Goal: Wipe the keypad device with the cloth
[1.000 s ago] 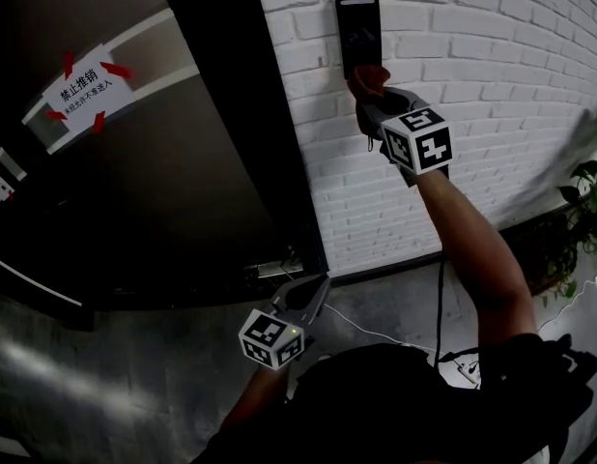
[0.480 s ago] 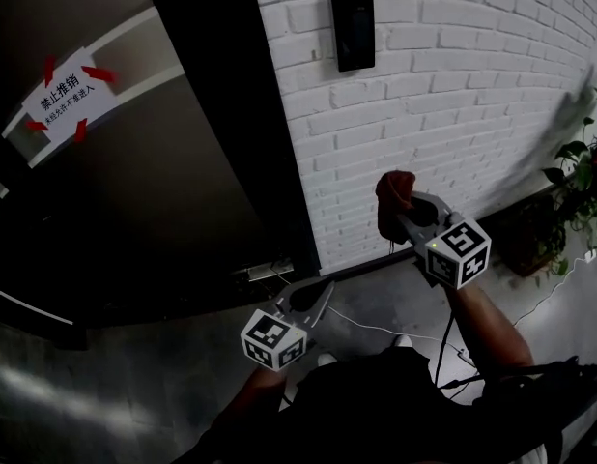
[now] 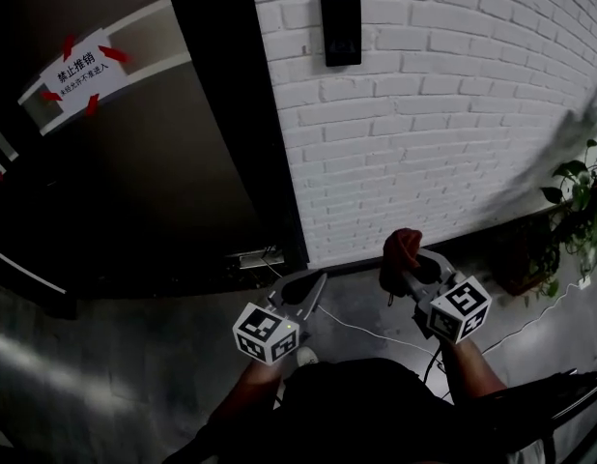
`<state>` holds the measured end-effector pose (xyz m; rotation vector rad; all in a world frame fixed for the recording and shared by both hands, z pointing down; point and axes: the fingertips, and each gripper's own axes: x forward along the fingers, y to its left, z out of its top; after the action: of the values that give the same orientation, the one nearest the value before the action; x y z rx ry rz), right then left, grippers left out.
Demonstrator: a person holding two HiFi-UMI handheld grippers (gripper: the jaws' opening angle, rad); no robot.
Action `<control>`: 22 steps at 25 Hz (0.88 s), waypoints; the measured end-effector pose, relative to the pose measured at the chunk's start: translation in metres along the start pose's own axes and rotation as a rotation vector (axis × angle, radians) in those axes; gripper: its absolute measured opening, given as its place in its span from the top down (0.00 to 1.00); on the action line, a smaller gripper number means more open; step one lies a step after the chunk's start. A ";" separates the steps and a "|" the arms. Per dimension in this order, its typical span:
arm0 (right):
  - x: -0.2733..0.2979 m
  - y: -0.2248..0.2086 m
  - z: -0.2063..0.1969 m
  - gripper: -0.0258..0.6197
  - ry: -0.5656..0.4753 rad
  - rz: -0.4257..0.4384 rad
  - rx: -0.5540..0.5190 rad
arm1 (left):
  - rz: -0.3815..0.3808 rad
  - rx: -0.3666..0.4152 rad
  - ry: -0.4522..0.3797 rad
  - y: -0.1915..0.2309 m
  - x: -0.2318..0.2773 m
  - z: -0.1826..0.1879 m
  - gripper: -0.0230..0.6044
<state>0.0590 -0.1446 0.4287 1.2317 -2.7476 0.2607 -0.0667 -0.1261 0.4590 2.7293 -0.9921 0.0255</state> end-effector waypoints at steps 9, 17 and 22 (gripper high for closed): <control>-0.078 -0.011 -0.034 0.87 0.024 0.121 -0.018 | 0.106 -0.024 0.016 -0.089 0.024 -0.030 0.94; -0.117 -0.016 -0.052 0.87 0.046 0.205 -0.035 | 0.174 -0.028 0.020 -0.136 0.031 -0.045 0.94; -0.119 -0.011 -0.051 0.87 0.037 0.203 -0.040 | 0.167 -0.017 0.034 -0.139 0.025 -0.042 0.94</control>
<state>0.1479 -0.0543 0.4586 0.9297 -2.8316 0.2437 0.0435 -0.0294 0.4723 2.6146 -1.2016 0.0910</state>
